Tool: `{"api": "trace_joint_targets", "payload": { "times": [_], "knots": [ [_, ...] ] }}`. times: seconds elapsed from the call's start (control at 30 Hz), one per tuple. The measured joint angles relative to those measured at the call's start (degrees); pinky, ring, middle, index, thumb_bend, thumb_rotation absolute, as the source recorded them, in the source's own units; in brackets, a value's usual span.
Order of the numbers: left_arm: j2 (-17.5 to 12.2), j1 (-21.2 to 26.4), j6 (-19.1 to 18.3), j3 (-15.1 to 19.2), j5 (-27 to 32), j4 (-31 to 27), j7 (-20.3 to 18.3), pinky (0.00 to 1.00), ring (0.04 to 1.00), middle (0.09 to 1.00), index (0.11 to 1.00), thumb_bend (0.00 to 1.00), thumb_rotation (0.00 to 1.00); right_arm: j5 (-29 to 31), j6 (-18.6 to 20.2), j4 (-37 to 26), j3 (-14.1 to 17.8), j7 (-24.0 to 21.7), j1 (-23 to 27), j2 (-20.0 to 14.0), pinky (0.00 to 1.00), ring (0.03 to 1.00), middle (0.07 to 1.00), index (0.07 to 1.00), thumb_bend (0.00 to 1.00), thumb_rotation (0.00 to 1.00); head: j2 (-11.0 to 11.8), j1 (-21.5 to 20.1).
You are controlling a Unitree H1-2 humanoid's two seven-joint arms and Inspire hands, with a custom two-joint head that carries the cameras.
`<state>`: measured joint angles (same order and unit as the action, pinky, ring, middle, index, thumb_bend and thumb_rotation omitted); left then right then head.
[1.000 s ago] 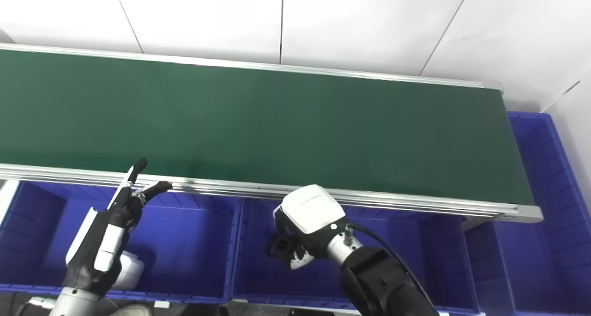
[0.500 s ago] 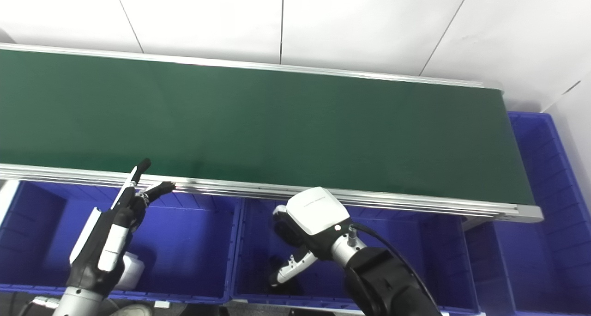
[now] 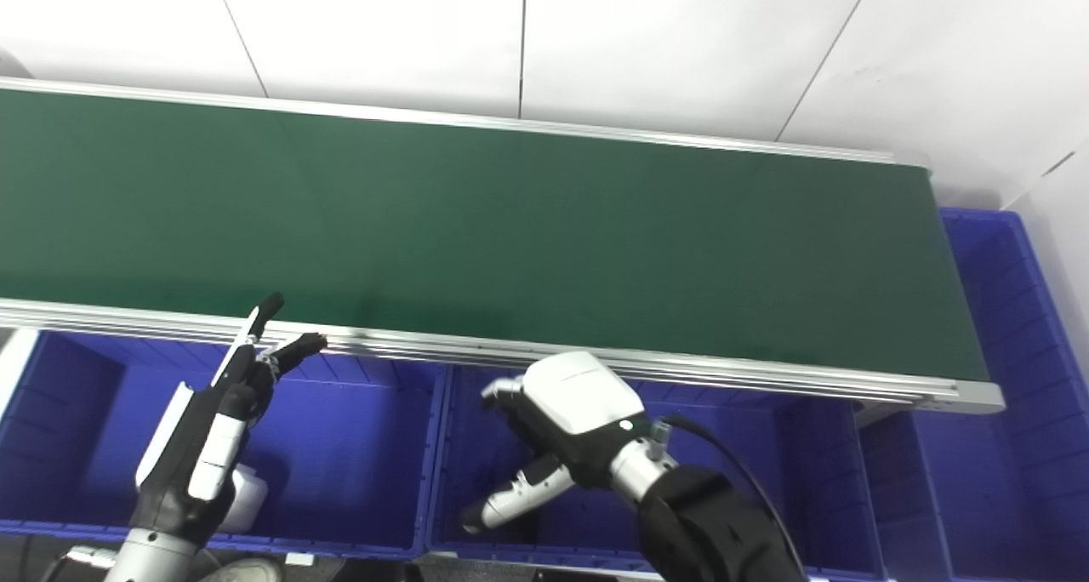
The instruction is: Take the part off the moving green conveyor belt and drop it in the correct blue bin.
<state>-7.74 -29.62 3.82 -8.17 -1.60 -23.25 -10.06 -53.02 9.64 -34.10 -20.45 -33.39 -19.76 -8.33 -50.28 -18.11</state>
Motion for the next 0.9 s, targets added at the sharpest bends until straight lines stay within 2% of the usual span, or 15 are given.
{"api": "trace_joint_targets", "payload": {
  "times": [0.03,0.07,0.1,0.13,0.2,0.3,0.37,0.4,0.43,0.5,0.57,0.67,0.83,0.9],
  "knots": [
    [0.05,-0.02,0.07,-0.02,0.00,0.11,0.00,0.94,0.877,0.832,1.000,0.58,0.99,2.86,0.70,-0.95,1.22,1.16,-1.74,1.41,0.49,0.597,0.682,0.744,0.96,0.81,0.36,-0.09],
    [0.08,-0.06,0.19,-0.02,0.01,0.25,0.00,0.93,0.878,0.834,1.000,0.58,0.98,6.11,0.95,-1.97,2.48,2.49,-3.53,3.12,0.50,0.604,0.675,0.723,0.89,0.77,0.71,-0.09],
    [0.11,-0.14,0.25,0.01,0.01,0.44,0.00,0.93,0.878,0.835,1.000,0.59,0.98,10.40,1.01,-2.75,3.68,4.55,-5.96,4.97,0.50,0.604,0.672,0.717,0.88,0.75,0.71,-0.09],
    [0.11,-0.22,0.25,0.02,0.01,0.59,0.00,0.93,0.881,0.841,1.000,0.59,0.98,14.45,0.80,-2.75,4.54,6.11,-7.67,6.35,0.49,0.588,0.651,0.683,0.78,0.67,1.41,0.35],
    [0.11,-0.21,0.25,0.01,0.00,1.12,-0.01,0.92,0.887,0.866,1.000,0.59,0.97,22.01,-0.68,-1.76,6.11,9.95,-11.19,8.71,0.49,0.578,0.639,0.660,0.69,0.62,1.42,0.35],
    [0.12,-0.22,0.25,0.05,-0.01,2.21,-0.01,0.91,0.897,0.906,1.000,0.59,0.96,31.16,-7.86,1.67,7.35,17.38,-17.02,12.29,0.54,0.609,0.672,0.688,0.63,0.64,2.47,0.79],
    [0.15,-0.22,0.25,0.06,-0.01,2.84,-0.01,0.91,0.915,0.940,1.000,0.59,0.94,35.34,-12.67,4.50,7.50,20.92,-20.27,14.34,0.64,0.697,0.765,0.766,0.64,0.72,3.26,0.97],
    [0.19,-0.19,0.27,0.06,-0.01,3.15,-0.01,0.91,0.918,0.944,1.000,0.59,0.93,37.56,-15.29,6.44,7.92,22.55,-21.72,15.41,0.66,0.710,0.776,0.774,0.64,0.73,3.26,0.97],
    [0.28,-0.11,0.39,0.06,-0.01,3.49,0.00,0.92,0.926,0.955,1.000,0.60,0.92,39.23,-17.44,8.09,8.60,23.98,-22.33,15.76,0.70,0.746,0.807,0.798,0.66,0.75,4.65,1.05],
    [0.45,0.29,1.29,0.07,-0.01,4.57,0.00,0.92,0.930,0.961,0.999,0.61,0.90,43.10,-22.05,12.10,10.61,27.54,-23.10,16.62,0.74,0.778,0.837,0.826,0.67,0.78,4.93,1.14],
    [0.64,0.45,3.03,0.10,-0.01,5.34,0.03,0.92,0.932,0.967,0.993,0.61,0.89,45.49,-26.29,15.28,11.83,30.80,-23.07,17.29,0.79,0.822,0.873,0.860,0.68,0.81,5.55,1.32],
    [1.13,0.56,7.58,0.10,-0.04,6.05,0.25,0.93,0.955,0.988,0.989,0.63,0.88,47.28,-32.17,18.46,12.48,35.39,-21.95,17.64,0.83,0.864,0.905,0.899,0.69,0.85,6.86,2.11],
    [1.21,1.33,10.48,0.27,-1.27,6.92,0.43,0.97,0.996,1.000,0.991,0.68,0.89,45.95,-33.45,21.12,11.28,38.94,-19.04,15.28,0.85,0.880,0.915,0.918,0.72,0.86,7.92,2.11],
    [1.22,1.30,11.44,0.34,-1.72,7.64,0.75,0.99,1.000,1.000,0.999,0.71,0.90,45.36,-33.46,22.61,10.76,40.33,-18.95,14.37,0.84,0.879,0.915,0.922,0.73,0.88,9.23,1.32]
  ]
}}
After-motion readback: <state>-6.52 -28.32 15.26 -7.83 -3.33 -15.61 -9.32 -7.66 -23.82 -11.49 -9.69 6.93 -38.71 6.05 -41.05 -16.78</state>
